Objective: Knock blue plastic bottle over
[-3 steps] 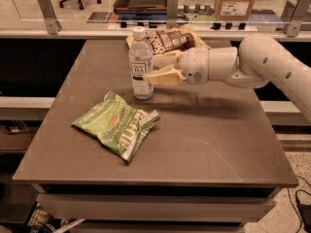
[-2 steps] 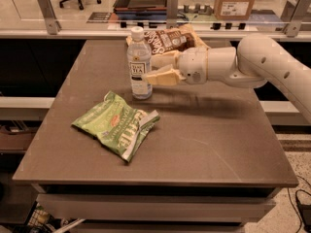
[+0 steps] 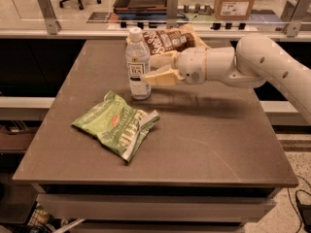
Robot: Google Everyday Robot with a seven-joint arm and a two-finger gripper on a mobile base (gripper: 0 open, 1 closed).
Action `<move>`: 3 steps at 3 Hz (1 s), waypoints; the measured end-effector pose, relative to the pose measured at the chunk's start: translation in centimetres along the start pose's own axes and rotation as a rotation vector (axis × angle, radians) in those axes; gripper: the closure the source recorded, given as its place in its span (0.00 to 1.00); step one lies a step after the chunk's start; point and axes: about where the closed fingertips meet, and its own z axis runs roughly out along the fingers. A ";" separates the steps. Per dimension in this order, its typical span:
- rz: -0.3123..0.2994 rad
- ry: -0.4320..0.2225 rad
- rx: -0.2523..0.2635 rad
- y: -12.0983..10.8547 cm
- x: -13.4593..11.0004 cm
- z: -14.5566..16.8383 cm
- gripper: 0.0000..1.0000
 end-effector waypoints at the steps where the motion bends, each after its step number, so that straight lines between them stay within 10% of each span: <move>1: 0.022 0.023 0.015 -0.2 -0.2 -1.0 1.00; 3: 0.063 0.100 0.076 -1.0 -1.6 -4.5 1.00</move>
Offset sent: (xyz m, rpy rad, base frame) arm -0.0007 -0.0557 0.0281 -0.0719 0.0691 -0.1268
